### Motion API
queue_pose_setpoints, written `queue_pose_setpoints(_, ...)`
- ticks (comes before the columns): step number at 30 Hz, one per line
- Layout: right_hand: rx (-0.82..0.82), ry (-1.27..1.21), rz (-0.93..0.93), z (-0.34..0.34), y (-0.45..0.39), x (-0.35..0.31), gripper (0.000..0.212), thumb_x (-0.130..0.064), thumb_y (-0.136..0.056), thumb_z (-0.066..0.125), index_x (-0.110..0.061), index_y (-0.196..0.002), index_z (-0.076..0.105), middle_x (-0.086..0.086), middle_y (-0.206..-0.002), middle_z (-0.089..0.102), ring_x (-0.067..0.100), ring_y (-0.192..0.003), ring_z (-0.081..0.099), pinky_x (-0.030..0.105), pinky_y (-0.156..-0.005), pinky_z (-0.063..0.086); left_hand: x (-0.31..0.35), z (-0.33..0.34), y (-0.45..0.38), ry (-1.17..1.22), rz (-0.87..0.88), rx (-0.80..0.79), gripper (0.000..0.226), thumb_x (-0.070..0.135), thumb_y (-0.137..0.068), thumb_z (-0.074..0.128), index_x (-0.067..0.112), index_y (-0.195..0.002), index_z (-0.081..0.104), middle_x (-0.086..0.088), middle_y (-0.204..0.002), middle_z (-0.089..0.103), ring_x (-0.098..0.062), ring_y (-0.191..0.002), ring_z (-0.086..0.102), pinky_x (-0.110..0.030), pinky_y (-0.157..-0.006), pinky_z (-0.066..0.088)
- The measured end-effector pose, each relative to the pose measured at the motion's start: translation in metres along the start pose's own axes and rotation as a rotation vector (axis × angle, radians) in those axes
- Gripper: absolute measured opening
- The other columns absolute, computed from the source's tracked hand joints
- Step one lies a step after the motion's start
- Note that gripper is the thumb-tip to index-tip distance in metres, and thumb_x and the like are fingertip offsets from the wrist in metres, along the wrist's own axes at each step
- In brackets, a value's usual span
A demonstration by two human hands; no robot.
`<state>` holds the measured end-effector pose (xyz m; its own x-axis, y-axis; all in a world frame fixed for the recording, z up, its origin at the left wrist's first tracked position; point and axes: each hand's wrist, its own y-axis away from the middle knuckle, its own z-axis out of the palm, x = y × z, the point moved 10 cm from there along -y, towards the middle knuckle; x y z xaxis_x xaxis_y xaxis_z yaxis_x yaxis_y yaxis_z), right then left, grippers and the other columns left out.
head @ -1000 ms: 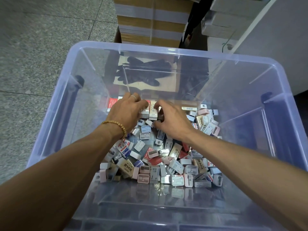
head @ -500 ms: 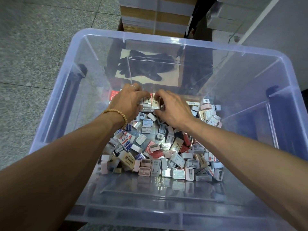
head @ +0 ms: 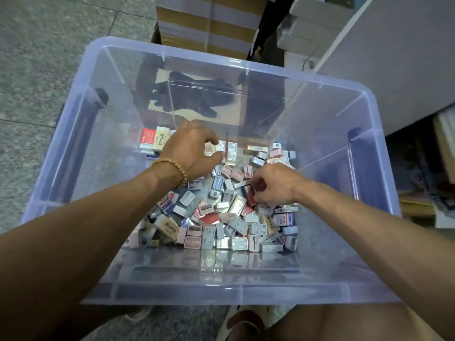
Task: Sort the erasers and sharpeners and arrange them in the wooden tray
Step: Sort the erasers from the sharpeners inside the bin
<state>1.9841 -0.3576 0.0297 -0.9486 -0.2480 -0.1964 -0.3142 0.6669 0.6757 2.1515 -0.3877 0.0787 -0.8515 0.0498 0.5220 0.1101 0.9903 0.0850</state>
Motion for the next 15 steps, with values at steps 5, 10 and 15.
queue_pose_setpoints(5, -0.060, 0.142, -0.071, 0.014, 0.007, -0.010, 0.058, -0.039, -0.074, 0.080, -0.030, -0.125, 0.054, -0.004, -0.110, 0.051, 0.021, -0.106, 0.055, 0.041, -0.093, 0.045, 0.024, 0.067, 0.034, 0.054, 0.088, -0.595, 0.047, 0.035, -0.077, 0.078, 0.019, -0.118, 0.062, 0.010, -0.099, 0.057, -0.012, -0.091, 0.055, -0.023, -0.078, 0.045)
queue_pose_setpoints(10, -0.178, 0.139, -0.080, 0.027, 0.005, -0.014, 0.078, -0.040, -0.074, 0.083, -0.033, -0.139, 0.041, -0.005, -0.117, 0.056, 0.020, -0.109, 0.054, 0.036, -0.093, 0.033, 0.015, 0.105, 0.069, -0.291, 0.196, -0.892, 0.076, 0.040, -0.071, 0.083, 0.024, -0.133, 0.043, 0.001, -0.125, 0.053, -0.017, -0.101, 0.047, -0.029, -0.083, 0.041)
queue_pose_setpoints(15, -0.210, 0.102, -0.093, 0.030, 0.003, -0.018, 0.066, -0.039, -0.075, 0.084, -0.029, -0.121, 0.038, -0.008, -0.098, 0.058, 0.017, -0.094, 0.056, 0.035, -0.090, 0.031, 0.016, 0.113, 0.070, -0.287, 0.187, -0.931, 0.080, 0.033, -0.067, 0.087, 0.024, -0.132, 0.042, -0.002, -0.123, 0.052, -0.018, -0.099, 0.046, -0.029, -0.079, 0.039)
